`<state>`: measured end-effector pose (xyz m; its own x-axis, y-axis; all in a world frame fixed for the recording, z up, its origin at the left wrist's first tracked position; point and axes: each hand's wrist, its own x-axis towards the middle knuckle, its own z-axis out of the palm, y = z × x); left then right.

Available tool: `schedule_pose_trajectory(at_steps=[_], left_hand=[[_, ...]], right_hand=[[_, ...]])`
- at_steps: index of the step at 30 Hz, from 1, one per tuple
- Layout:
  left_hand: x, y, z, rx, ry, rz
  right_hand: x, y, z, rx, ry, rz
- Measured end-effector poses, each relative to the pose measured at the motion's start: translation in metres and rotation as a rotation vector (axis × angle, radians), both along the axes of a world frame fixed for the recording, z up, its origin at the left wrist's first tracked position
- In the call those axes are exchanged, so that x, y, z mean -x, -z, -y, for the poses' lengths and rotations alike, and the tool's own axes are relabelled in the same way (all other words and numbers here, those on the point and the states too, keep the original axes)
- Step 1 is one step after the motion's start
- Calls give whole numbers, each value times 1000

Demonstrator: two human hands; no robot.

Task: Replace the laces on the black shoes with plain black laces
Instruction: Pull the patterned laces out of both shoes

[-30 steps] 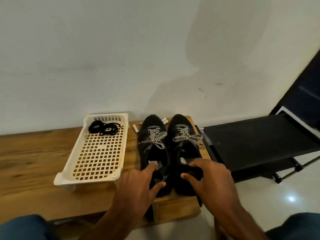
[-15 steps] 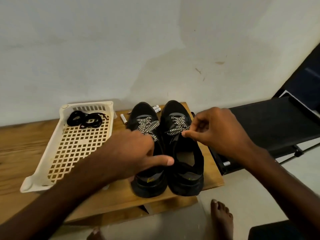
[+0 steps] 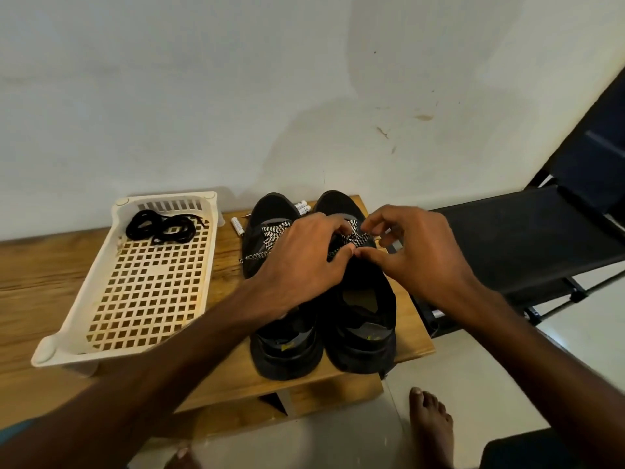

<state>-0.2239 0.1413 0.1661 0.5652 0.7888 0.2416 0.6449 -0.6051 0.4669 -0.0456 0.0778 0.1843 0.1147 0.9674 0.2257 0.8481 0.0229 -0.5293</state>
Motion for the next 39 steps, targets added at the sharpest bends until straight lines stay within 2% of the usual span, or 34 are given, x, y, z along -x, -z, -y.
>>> schedule_pose_trajectory(at_steps=[10, 21, 25, 32, 35, 39], left_hand=[[5, 8, 2, 62, -30, 113], [21, -5, 0, 231, -74, 204], [22, -3, 2, 217, -95, 219], [17, 3, 14, 141, -87, 194], [12, 5, 18, 39, -122, 102], [8, 6, 19, 10, -178, 71]], right_hand=[[-1, 9, -9, 57, -62, -118], [11, 11, 0, 4, -100, -248], [12, 9, 0, 1, -101, -248], [6, 6, 0, -38, -48, -29], [10, 7, -2, -7, -48, -51], [-4, -5, 0, -10, -15, -182]])
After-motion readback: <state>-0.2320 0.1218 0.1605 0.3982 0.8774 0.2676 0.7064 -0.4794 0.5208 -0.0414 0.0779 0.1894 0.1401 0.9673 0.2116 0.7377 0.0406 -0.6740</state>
